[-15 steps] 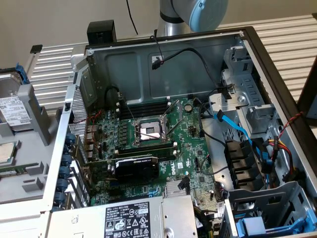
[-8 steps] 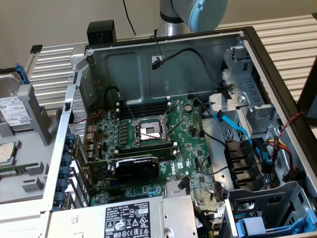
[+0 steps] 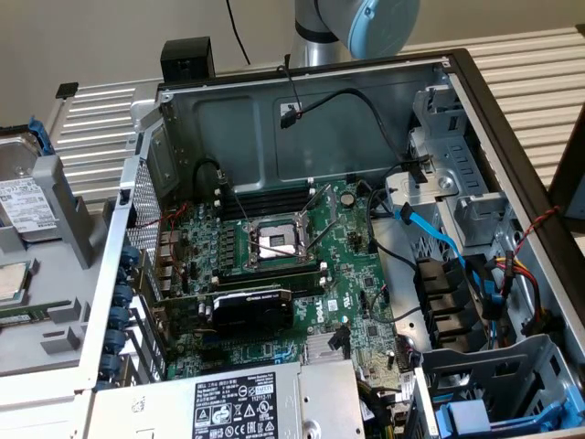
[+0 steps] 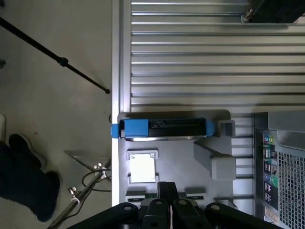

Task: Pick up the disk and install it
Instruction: 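Pick up the disk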

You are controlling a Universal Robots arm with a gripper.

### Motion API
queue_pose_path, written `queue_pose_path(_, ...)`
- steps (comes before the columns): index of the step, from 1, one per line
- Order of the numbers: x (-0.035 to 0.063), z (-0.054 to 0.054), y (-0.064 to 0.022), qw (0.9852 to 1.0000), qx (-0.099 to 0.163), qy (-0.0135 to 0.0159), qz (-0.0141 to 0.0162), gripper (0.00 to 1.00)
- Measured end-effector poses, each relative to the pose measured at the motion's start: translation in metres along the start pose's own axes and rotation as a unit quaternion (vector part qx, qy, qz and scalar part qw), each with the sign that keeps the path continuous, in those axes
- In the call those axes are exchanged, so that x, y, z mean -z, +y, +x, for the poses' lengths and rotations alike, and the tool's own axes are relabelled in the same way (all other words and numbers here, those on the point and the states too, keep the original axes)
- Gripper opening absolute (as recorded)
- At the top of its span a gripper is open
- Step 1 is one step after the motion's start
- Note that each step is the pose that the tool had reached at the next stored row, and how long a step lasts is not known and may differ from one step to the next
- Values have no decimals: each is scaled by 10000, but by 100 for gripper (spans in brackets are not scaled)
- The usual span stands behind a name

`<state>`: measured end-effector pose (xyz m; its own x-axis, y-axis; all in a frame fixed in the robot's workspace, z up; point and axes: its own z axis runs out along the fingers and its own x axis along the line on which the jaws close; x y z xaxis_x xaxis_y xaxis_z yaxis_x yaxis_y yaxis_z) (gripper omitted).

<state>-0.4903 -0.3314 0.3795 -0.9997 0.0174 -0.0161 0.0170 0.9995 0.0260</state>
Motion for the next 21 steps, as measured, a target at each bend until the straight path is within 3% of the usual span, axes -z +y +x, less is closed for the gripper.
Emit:
queue_pose_path(10,-1,1,31,10000,-4,-1,9,11)
queue_pose_path(14,-4,3,165,10000,-2,-4,54,11)
queue_pose_path(21,-4,11,368,10000,66,-5,62,11)
